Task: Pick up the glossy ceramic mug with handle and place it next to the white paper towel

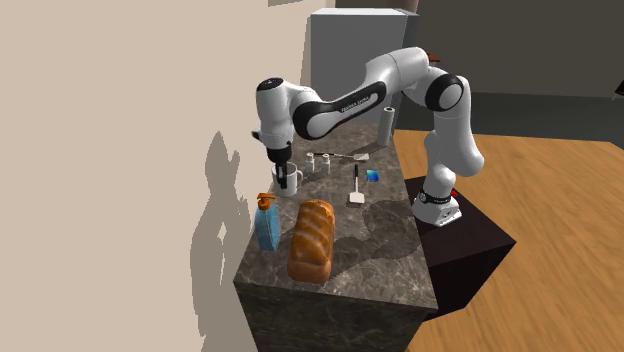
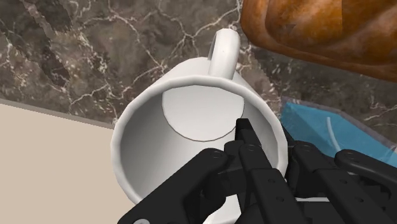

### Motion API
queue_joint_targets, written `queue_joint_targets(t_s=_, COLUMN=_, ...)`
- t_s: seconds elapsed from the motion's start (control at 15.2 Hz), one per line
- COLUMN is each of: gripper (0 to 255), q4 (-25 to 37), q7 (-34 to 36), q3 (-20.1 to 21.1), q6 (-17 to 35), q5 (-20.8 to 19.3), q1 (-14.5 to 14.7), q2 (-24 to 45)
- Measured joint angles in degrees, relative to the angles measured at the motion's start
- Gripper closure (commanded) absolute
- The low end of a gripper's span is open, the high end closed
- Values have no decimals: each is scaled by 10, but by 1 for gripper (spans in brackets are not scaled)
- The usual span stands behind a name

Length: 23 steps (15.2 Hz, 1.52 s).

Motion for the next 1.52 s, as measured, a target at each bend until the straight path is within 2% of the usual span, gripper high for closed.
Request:
queue_joint_targets(t_s=0.73, gripper=255, q4=82, q7=-4, q3=0, q6=-82, q5=1, q1=1, q2=0)
queue_joint_targets(t_s=1.52, gripper=255, q4=232, q7=-9, q3=0, q6=-196, q5=0, q1=2, q2=35)
